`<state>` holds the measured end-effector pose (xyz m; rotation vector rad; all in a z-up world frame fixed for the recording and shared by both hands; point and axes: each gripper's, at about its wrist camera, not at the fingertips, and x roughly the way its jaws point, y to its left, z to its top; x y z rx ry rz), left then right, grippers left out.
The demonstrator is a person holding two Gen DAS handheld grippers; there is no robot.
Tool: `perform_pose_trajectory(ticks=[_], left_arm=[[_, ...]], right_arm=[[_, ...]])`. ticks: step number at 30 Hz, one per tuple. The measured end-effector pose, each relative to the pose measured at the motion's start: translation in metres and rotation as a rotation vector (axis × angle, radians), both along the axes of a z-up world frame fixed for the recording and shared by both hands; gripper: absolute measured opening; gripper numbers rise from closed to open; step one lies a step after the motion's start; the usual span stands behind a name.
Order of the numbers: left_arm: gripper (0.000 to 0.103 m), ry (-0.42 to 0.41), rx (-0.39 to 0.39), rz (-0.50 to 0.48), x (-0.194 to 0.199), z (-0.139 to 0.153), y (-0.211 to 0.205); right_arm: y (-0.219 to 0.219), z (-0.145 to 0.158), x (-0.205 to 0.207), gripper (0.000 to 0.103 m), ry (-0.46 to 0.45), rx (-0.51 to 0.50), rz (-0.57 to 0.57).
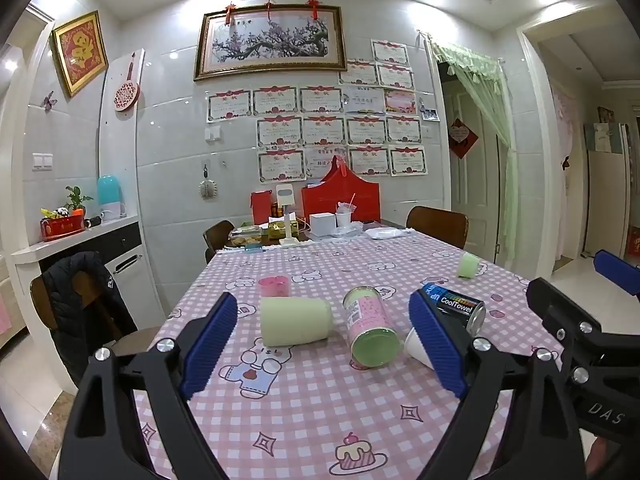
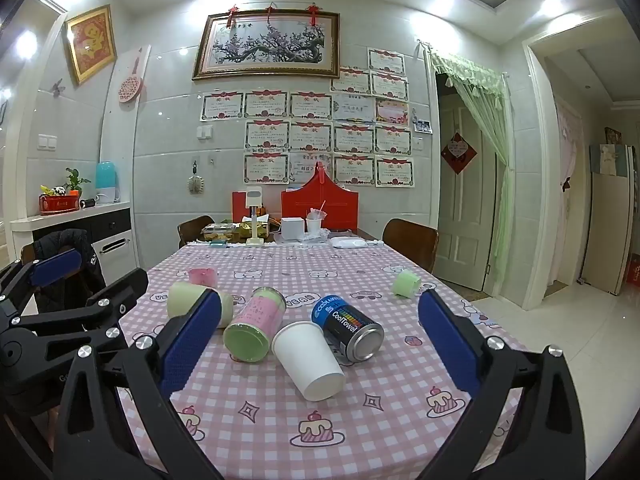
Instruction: Flip cup upside down
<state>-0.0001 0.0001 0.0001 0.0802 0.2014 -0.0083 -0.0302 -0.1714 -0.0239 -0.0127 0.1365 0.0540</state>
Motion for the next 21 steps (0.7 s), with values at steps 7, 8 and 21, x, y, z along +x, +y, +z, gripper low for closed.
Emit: perform_pose_trajectory(ticks=[7, 8, 21], left_arm=[[0.086, -0.001, -0.001, -0.001, -0.0001, 0.0000, 0.0001], [0.086, -0.001, -0.002, -0.001, -0.0002, 0.0001, 0.0001], [0.086, 0.001, -0.005, 0.000, 0.0000, 0.0000, 0.0002]], right_arm=[[0.0013, -0.0002, 0.0006, 0.095, 0.002, -0.001, 0.000], [0.0014, -0.0002, 0.0006, 0.095, 0.001, -0.001, 0.000], [0.0003, 0.0001, 0.0016, 0.095, 0.004, -0.001, -0.001]])
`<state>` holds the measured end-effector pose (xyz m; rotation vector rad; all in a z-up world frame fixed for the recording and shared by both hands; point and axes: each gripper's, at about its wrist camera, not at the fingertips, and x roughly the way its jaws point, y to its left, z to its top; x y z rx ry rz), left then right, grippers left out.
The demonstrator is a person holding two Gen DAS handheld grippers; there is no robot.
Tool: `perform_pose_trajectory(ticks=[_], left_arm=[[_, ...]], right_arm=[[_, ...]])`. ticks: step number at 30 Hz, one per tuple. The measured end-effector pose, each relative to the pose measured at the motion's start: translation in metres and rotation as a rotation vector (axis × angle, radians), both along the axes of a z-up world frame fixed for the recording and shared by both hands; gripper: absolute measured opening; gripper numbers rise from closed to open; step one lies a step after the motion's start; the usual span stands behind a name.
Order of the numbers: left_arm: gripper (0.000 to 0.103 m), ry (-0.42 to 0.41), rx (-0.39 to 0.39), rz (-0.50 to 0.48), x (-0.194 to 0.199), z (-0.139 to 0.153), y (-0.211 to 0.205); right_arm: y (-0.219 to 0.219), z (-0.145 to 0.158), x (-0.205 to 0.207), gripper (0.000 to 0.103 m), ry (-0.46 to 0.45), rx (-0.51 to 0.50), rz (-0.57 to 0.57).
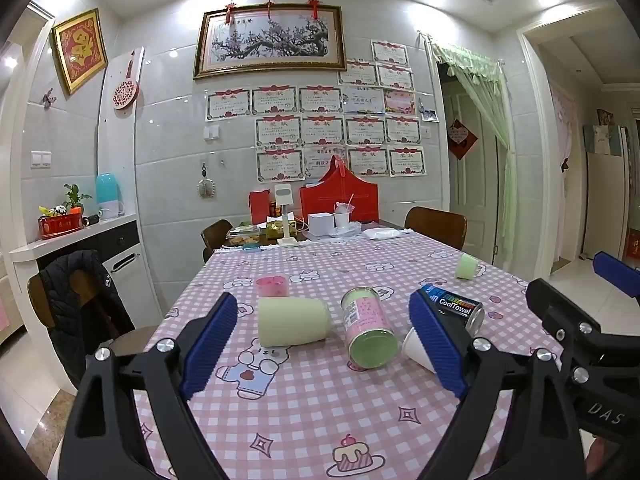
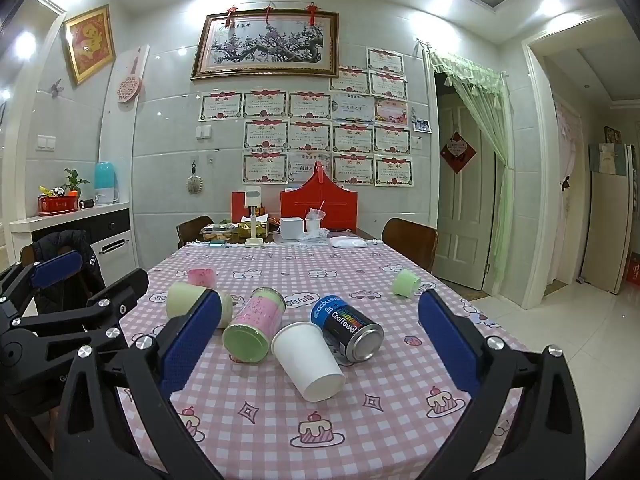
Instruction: Flip cup upside down
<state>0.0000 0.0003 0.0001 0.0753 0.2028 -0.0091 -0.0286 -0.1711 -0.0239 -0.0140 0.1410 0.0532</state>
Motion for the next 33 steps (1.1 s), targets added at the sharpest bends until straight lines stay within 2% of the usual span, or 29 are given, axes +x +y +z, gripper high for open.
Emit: perform_pose_trajectory(ticks=[33], left_arm=[[0.086, 0.007, 0.002, 0.000, 0.0021, -0.0036, -0.0012]], right_arm=[[-0.0076, -0.0045, 0.0035, 0.095, 0.008, 0.005, 0.001]])
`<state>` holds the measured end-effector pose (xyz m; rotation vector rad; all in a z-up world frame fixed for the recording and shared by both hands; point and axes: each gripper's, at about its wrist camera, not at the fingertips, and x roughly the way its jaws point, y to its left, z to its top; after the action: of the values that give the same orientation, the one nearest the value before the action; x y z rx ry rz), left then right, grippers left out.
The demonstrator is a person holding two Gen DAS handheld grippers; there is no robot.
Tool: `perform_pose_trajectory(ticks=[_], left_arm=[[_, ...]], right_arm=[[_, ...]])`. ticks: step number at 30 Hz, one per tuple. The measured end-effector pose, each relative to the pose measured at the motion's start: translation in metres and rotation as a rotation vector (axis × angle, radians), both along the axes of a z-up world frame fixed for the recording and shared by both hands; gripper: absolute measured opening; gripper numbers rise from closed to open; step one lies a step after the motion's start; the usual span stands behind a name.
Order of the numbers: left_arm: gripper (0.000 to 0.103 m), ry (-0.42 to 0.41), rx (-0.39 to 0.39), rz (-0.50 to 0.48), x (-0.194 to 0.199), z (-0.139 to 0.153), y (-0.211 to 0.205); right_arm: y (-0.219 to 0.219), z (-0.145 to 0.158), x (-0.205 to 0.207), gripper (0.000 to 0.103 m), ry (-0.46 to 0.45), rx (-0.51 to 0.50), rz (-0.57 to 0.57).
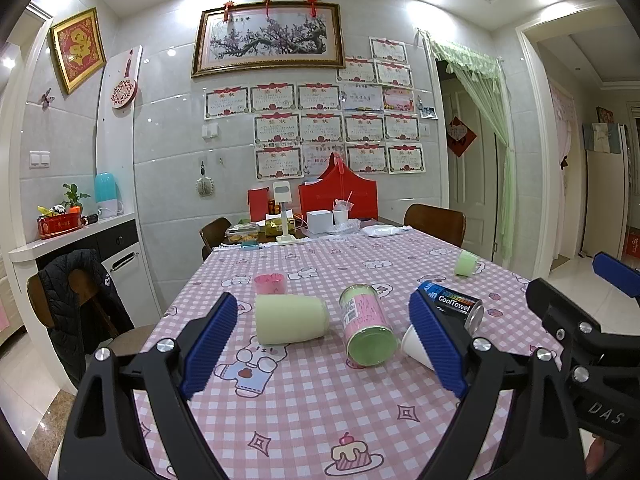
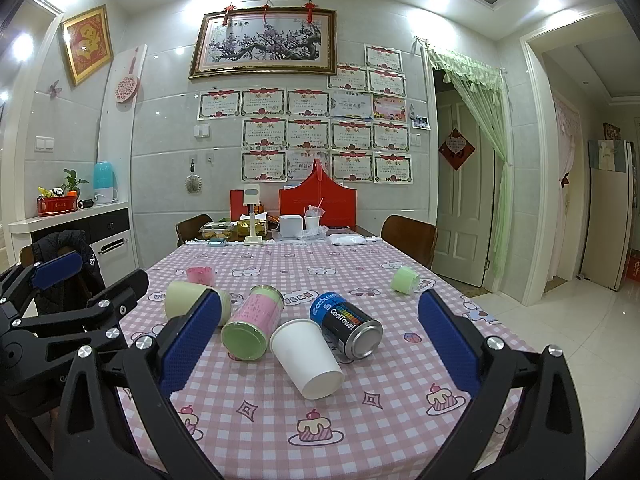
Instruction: Flip cup upside down
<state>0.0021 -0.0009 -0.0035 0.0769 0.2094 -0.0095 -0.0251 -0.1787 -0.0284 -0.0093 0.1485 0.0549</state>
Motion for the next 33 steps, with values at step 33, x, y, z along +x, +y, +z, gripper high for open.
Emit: perform_pose_trajectory(ticks=[33], left_arm=[[0.086, 0.006, 0.002, -0.001, -0.0018, -0.0070, 0.0001]], right_arm=[[0.0016, -0.0050, 0.0018, 0.095, 0.007, 0.006, -0.002]])
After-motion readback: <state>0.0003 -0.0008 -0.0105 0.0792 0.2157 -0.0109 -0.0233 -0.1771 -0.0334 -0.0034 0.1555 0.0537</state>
